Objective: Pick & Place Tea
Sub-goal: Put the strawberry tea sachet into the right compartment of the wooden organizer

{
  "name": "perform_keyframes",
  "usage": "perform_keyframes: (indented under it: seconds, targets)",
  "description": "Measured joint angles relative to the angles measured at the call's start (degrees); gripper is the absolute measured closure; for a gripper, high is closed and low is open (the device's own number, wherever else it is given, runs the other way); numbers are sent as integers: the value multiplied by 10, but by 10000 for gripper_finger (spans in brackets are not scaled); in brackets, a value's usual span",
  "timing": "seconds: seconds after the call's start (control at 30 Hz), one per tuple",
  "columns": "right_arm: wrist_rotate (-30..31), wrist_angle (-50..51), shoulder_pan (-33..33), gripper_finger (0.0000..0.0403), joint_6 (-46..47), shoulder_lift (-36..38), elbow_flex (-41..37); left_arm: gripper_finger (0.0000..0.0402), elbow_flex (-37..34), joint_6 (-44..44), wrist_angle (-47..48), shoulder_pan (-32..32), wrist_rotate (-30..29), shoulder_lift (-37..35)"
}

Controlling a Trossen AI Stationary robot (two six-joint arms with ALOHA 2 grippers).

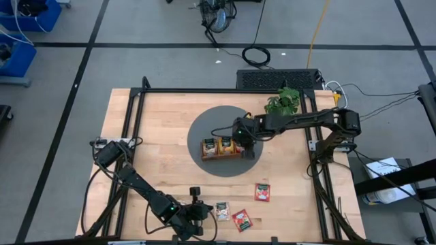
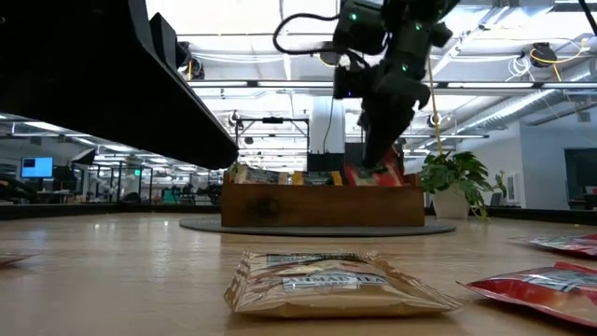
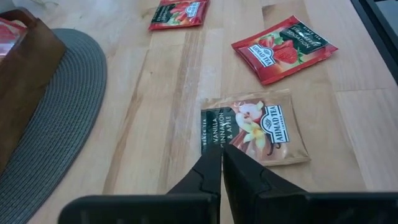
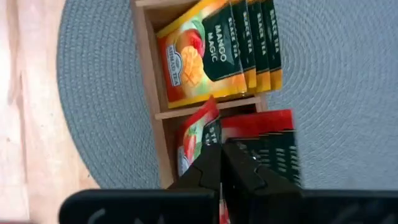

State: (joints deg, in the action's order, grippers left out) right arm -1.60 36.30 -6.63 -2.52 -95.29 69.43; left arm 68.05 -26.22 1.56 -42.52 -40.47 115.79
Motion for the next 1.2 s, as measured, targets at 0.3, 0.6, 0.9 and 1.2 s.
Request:
perform_keyframes:
  seconds: [0.3,0.6,0.9,1.2]
  targets:
    - [30,-51,0,403,37,0,-54,378,0,0,0,0,1,0]
    - [1,-45,0,375,17,21,-57,378,0,0,-1,0,2,0]
    - [12,-30,0,283,43,60,-57,378,0,-9,-2,0,16,0]
    - [77,-96,6,272,47,61,-67,378,0,-11,-5,0,16,0]
